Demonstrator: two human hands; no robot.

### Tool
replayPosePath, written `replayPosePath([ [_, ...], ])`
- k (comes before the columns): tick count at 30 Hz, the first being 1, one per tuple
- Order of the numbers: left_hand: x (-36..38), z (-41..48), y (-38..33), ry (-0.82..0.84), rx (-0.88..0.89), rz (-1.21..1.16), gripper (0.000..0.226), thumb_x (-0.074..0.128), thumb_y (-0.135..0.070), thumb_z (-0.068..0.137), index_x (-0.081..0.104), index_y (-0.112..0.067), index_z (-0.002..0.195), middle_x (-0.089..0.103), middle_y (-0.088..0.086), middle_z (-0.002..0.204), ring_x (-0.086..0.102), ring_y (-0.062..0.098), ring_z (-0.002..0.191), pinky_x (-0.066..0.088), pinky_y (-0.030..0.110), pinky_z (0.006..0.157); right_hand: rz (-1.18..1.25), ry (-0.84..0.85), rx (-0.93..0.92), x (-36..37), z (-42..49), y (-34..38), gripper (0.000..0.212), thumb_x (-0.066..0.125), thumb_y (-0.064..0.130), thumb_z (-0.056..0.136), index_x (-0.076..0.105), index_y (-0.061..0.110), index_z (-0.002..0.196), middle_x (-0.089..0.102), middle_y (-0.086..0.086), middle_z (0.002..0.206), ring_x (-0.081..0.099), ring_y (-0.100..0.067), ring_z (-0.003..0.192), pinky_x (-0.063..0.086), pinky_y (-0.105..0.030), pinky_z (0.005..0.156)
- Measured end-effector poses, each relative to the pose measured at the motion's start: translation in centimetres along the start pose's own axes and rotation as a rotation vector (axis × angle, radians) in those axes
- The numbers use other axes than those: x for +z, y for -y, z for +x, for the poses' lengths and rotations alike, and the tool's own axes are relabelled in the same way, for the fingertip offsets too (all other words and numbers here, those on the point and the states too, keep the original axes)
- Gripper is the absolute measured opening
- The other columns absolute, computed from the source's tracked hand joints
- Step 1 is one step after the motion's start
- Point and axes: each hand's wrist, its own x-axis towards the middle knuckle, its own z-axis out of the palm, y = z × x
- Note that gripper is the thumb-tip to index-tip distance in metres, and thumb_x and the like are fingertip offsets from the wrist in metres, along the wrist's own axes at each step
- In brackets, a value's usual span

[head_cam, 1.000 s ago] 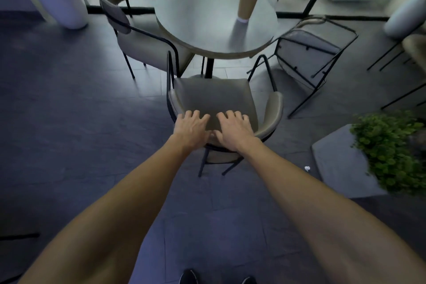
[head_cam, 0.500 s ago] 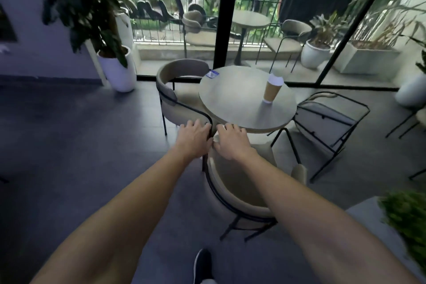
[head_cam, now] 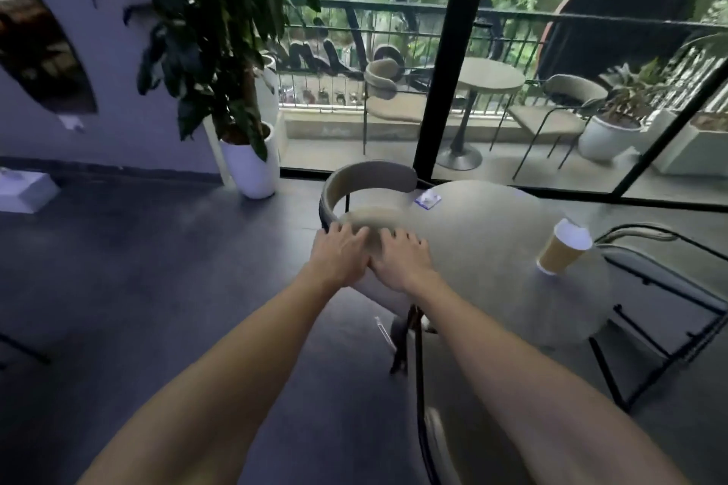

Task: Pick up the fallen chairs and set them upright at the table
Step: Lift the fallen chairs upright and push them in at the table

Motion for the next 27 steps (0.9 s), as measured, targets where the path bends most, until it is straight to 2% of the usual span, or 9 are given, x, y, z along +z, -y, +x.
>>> replayPosePath([
  [8,1.9,15.2,15.8,-0.023,0.038,0.039,0.044,0.044,-0.041,0.097,0.043,-0.022,0.137,0.05,0.01,0.131,0.049,0.032,0.117,0.045,0.045,0.092,0.027,0.014,0.055,2.0,20.0,6.6,0.051,0.051,0.049,0.092,0.048,0.018,0.133,0.051,-0.012,0.134,0.047,-0.034,0.124,0.037,-0.047,0.098],
  [11,1.9,21.4,21.8,0.007,0.112,0.047,0.049,0.04,-0.04,0.1,0.034,-0.024,0.146,0.05,0.009,0.132,0.049,0.032,0.118,0.044,0.044,0.091,0.035,0.031,0.139,2.2,27.7,9.1,0.049,0.048,0.044,0.093,0.047,0.018,0.134,0.051,-0.013,0.135,0.046,-0.034,0.124,0.037,-0.047,0.098],
  [16,1.4,32.6,30.3,0.071,0.207,0.074,0.047,0.041,-0.043,0.1,0.038,-0.023,0.142,0.048,0.01,0.136,0.048,0.032,0.121,0.044,0.045,0.093,0.081,0.072,0.272,2.6,38.5,12.0,0.05,0.046,0.048,0.094,0.047,0.018,0.134,0.051,-0.011,0.134,0.047,-0.034,0.125,0.038,-0.047,0.102],
  [21,1.5,45.4,34.0,0.1,0.316,0.121,0.046,0.042,-0.043,0.099,0.04,-0.023,0.14,0.047,0.01,0.137,0.047,0.032,0.123,0.043,0.046,0.094,0.097,0.08,0.411,3.1,49.4,11.0,0.054,0.046,0.05,0.094,0.046,0.018,0.137,0.05,-0.012,0.138,0.045,-0.034,0.126,0.037,-0.047,0.101],
  [27,2.5,63.3,32.6,0.099,0.457,0.143,0.046,0.043,-0.043,0.098,0.042,-0.023,0.139,0.047,0.01,0.136,0.047,0.032,0.123,0.043,0.046,0.095,0.14,0.086,0.555,5.1,63.4,4.9,0.053,0.048,0.049,0.09,0.049,0.017,0.132,0.053,-0.012,0.136,0.048,-0.034,0.124,0.039,-0.047,0.103],
])
